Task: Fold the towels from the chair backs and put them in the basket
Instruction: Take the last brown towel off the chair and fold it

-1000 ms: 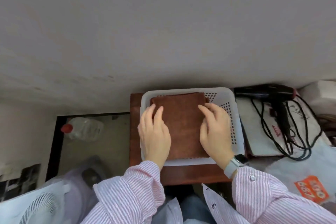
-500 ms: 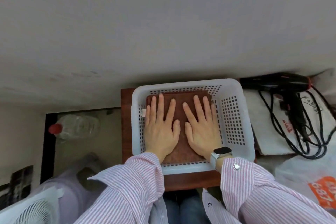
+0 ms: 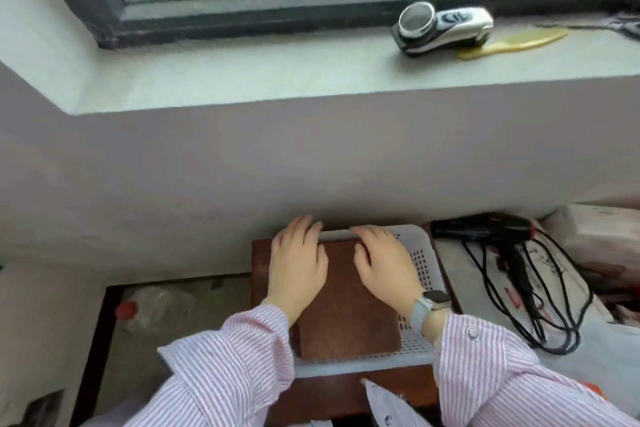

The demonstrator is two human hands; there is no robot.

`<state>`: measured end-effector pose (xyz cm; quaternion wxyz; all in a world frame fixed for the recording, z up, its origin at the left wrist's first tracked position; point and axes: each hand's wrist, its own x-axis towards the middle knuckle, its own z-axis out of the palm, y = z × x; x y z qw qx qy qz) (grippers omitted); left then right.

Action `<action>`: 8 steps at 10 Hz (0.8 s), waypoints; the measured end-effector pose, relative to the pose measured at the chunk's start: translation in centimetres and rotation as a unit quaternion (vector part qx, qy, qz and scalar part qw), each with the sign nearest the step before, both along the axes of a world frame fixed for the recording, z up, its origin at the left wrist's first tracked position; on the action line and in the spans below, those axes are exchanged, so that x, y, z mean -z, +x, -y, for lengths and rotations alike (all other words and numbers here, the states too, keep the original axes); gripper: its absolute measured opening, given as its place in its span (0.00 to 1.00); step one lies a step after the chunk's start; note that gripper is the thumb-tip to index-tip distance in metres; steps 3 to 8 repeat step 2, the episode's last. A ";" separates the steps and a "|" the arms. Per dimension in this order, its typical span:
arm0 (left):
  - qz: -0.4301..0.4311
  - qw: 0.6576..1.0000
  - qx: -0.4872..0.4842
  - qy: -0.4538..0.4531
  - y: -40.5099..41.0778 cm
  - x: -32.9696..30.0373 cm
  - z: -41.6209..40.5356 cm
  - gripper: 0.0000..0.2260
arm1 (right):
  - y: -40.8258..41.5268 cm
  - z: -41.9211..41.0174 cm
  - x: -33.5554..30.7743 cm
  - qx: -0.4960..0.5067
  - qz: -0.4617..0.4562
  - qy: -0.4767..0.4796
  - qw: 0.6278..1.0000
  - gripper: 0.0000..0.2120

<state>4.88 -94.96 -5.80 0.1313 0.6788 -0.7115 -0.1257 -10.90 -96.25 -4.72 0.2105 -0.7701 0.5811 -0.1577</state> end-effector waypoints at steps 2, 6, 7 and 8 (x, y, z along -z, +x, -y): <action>0.010 0.964 0.072 -0.255 0.4 -10.4 4.7 0.15 | -0.3 4.4 -14.2 0.072 0.256 -0.069 0.962 0.10; 0.010 0.964 0.072 -0.255 0.4 -10.4 4.7 0.15 | -0.3 4.4 -14.2 0.072 0.256 -0.069 0.962 0.10; 0.010 0.964 0.072 -0.255 0.4 -10.4 4.7 0.15 | -0.3 4.4 -14.2 0.072 0.256 -0.069 0.962 0.10; 0.010 0.964 0.072 -0.255 0.4 -10.4 4.7 0.15 | -0.3 4.4 -14.2 0.072 0.256 -0.069 0.962 0.10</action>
